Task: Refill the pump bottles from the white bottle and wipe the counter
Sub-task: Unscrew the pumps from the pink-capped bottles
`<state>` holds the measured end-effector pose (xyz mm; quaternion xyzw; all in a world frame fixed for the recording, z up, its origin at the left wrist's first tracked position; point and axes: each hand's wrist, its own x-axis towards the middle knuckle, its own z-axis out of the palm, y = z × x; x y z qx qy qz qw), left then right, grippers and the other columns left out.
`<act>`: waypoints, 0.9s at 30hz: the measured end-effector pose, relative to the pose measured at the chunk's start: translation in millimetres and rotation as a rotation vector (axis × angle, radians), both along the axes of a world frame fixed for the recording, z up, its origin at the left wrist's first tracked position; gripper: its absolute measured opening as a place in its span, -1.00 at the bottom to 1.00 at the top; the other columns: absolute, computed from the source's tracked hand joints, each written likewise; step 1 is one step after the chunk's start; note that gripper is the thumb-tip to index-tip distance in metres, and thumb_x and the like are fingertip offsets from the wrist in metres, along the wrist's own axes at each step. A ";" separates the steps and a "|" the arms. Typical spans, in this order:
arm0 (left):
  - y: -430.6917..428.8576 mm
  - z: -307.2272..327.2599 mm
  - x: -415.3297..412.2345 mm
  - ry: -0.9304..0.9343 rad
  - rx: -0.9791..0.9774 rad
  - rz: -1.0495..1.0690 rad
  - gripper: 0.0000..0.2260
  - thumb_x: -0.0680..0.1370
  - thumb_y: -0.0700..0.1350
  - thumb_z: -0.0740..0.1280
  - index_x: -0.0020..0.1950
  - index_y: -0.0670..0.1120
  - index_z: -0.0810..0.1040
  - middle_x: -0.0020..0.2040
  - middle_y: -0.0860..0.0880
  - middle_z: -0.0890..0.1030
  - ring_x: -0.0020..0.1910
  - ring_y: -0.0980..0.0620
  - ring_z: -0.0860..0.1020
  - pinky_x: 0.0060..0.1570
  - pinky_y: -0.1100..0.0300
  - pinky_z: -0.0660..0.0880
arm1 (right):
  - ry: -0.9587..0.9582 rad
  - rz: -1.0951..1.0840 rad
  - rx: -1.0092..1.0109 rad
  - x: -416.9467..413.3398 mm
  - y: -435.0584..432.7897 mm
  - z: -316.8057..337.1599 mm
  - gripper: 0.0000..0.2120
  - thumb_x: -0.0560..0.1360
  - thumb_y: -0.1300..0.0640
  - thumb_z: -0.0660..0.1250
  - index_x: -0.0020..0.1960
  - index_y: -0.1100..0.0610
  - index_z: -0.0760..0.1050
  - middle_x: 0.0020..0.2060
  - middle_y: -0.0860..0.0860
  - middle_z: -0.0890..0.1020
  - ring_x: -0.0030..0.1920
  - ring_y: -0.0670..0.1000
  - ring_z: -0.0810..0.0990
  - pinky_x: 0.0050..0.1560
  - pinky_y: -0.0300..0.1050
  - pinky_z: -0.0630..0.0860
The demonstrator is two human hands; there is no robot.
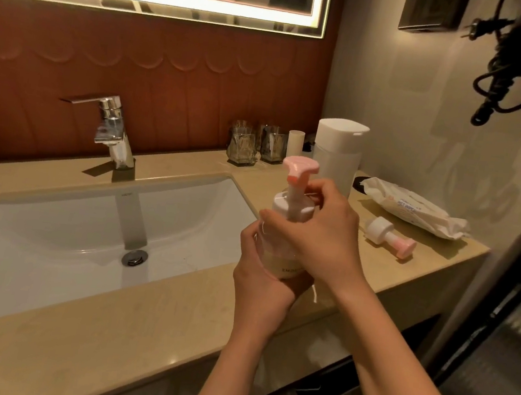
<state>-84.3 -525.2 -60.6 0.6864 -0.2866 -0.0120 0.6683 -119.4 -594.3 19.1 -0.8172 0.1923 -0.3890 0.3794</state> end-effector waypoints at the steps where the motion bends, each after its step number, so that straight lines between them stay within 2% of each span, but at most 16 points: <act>1: 0.3 -0.2 -0.1 -0.004 -0.001 0.000 -0.24 0.26 -0.07 0.59 0.15 0.42 0.17 0.11 0.25 0.49 0.07 0.16 0.55 0.01 0.20 0.57 | 0.009 0.029 0.014 -2.5 -1.3 0.8 -0.54 0.29 -0.07 0.52 0.10 -0.06 0.41 0.03 -0.10 0.54 0.09 -0.02 0.48 0.08 -0.05 0.51; 5: -0.9 1.2 -0.5 0.003 -0.007 -0.012 -0.25 0.26 -0.07 0.59 0.14 0.43 0.18 0.10 0.31 0.45 0.08 0.26 0.51 0.02 0.37 0.51 | 0.122 0.158 0.047 -9.3 -8.2 6.7 -0.51 0.34 -0.07 0.46 0.23 -0.11 0.42 0.12 -0.03 0.51 0.13 -0.01 0.46 0.16 0.01 0.50; 7: -1.4 1.3 -0.5 0.002 -0.005 -0.010 -0.27 0.27 -0.05 0.59 0.14 0.42 0.17 0.10 0.31 0.45 0.10 0.24 0.51 0.04 0.35 0.50 | 0.158 0.154 0.017 -9.4 -7.0 7.1 -0.50 0.39 -0.06 0.43 0.29 -0.06 0.40 0.11 -0.04 0.47 0.13 -0.03 0.44 0.19 0.02 0.48; 9: -1.1 1.4 -0.6 -0.009 0.004 -0.002 -0.28 0.28 -0.03 0.58 0.14 0.42 0.16 0.13 0.25 0.47 0.09 0.18 0.53 0.04 0.31 0.52 | 0.111 0.050 -0.120 -6.9 -3.1 4.2 -0.49 0.40 -0.11 0.41 0.28 -0.02 0.37 0.09 -0.07 0.43 0.14 -0.05 0.42 0.18 -0.04 0.47; 11: -0.5 2.4 -1.2 -0.016 0.005 0.007 -0.29 0.28 0.00 0.57 0.14 0.41 0.15 0.12 0.18 0.50 0.06 0.17 0.54 0.02 0.27 0.53 | 0.074 -0.074 -0.238 -4.8 2.2 3.0 -0.43 0.35 -0.24 0.41 0.22 0.00 0.34 0.01 -0.10 0.35 0.09 -0.09 0.39 0.08 -0.17 0.44; 13: -0.4 3.0 -1.6 -0.005 0.008 0.008 -0.31 0.30 0.00 0.56 0.18 0.33 0.15 0.07 0.22 0.49 0.02 0.19 0.54 -0.05 0.30 0.53 | 0.077 -0.128 -0.266 -2.6 4.7 3.3 -0.39 0.29 -0.31 0.41 0.15 0.00 0.30 -0.02 -0.11 0.32 0.04 -0.11 0.36 0.01 -0.24 0.40; 15: -0.7 2.8 -1.8 0.013 0.004 0.001 -0.29 0.30 -0.04 0.56 0.21 0.29 0.15 0.04 0.27 0.47 0.00 0.22 0.53 -0.10 0.33 0.53 | 0.070 -0.142 -0.261 -0.8 5.2 5.1 -0.43 0.28 -0.28 0.44 0.07 -0.02 0.27 -0.04 -0.11 0.34 0.01 -0.11 0.36 -0.02 -0.27 0.37; 17: -0.9 1.9 -1.3 0.018 -0.002 0.001 -0.27 0.29 -0.07 0.57 0.21 0.32 0.16 0.05 0.27 0.48 0.01 0.25 0.52 -0.06 0.30 0.54 | 0.052 -0.109 -0.228 -0.8 3.7 5.5 -0.50 0.30 -0.18 0.48 0.05 -0.03 0.29 -0.04 -0.11 0.38 0.00 -0.11 0.39 -0.05 -0.28 0.36; 21: -0.3 2.3 -1.2 0.002 -0.010 0.004 -0.26 0.27 -0.09 0.59 0.13 0.40 0.17 0.12 0.25 0.48 0.08 0.22 0.52 -0.05 0.42 0.50 | 0.047 0.107 -0.036 -9.7 -2.6 9.4 -0.54 0.34 -0.05 0.48 0.19 -0.03 0.44 0.03 -0.15 0.50 0.07 -0.12 0.49 0.07 -0.20 0.49; 25: -0.6 0.8 0.4 -0.010 -0.012 0.007 -0.28 0.27 -0.06 0.59 0.13 0.40 0.18 0.10 0.28 0.49 0.07 0.24 0.54 -0.01 0.36 0.51 | 0.204 0.161 -0.115 -17.7 -6.5 14.5 -0.56 0.43 -0.06 0.39 0.27 -0.01 0.43 -0.03 -0.13 0.40 0.08 -0.10 0.37 0.09 -0.19 0.37; 27: -0.6 0.8 0.5 -0.017 0.000 0.008 -0.28 0.27 -0.05 0.58 0.15 0.39 0.18 0.10 0.27 0.49 0.06 0.24 0.54 0.00 0.33 0.52 | 0.203 0.132 -0.170 -15.4 -3.8 12.7 -0.55 0.43 -0.11 0.37 0.26 0.01 0.42 0.04 -0.12 0.42 0.11 -0.11 0.34 0.10 -0.18 0.36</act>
